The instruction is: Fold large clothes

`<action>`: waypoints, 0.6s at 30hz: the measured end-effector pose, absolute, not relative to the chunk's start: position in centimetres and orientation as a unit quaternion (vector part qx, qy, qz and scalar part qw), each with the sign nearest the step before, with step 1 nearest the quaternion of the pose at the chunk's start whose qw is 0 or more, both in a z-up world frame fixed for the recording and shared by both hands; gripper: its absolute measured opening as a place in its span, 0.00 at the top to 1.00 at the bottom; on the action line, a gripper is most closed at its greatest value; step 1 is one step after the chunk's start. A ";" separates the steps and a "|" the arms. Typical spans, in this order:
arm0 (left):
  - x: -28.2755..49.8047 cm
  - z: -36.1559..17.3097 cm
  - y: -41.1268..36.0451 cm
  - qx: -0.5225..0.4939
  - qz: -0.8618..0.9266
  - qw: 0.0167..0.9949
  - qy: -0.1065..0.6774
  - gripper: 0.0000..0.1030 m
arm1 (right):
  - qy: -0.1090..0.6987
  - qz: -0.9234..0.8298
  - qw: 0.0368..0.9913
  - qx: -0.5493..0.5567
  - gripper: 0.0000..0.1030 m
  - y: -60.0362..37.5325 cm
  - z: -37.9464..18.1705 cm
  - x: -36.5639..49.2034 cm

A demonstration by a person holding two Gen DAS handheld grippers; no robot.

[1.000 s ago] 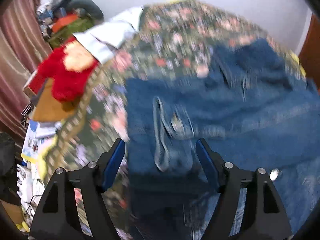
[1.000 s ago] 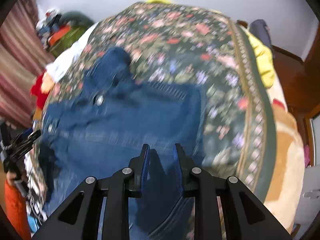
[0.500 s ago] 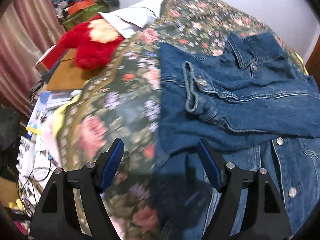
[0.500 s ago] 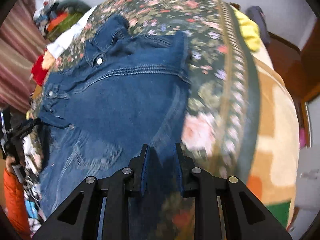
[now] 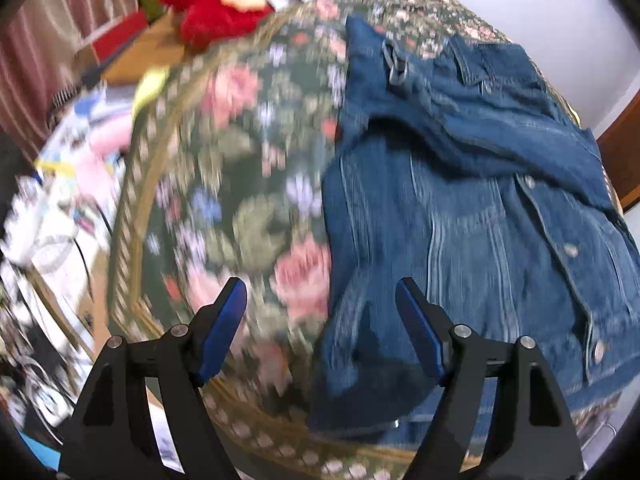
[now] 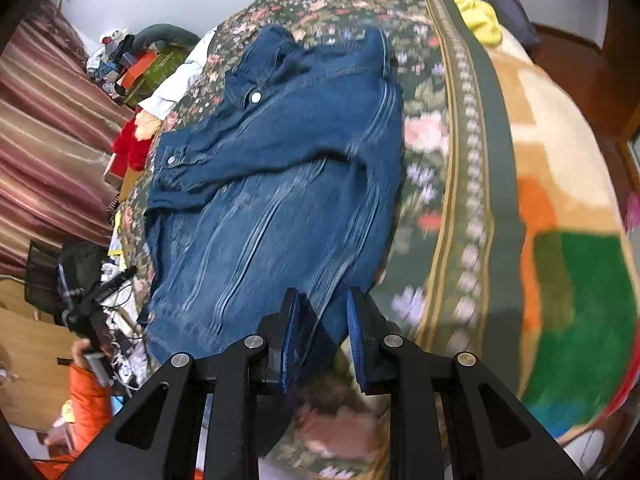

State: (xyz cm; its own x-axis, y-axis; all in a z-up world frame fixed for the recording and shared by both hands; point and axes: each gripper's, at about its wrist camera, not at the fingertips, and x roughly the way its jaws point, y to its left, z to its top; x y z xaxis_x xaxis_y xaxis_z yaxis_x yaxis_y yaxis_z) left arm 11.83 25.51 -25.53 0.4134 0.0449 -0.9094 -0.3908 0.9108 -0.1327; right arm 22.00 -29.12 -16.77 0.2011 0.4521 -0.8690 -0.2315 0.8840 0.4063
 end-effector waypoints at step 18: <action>9.5 -30.1 22.5 -0.271 0.072 0.796 0.537 0.57 | 0.592 0.199 0.780 0.050 0.73 -28.7 -16.9 19.4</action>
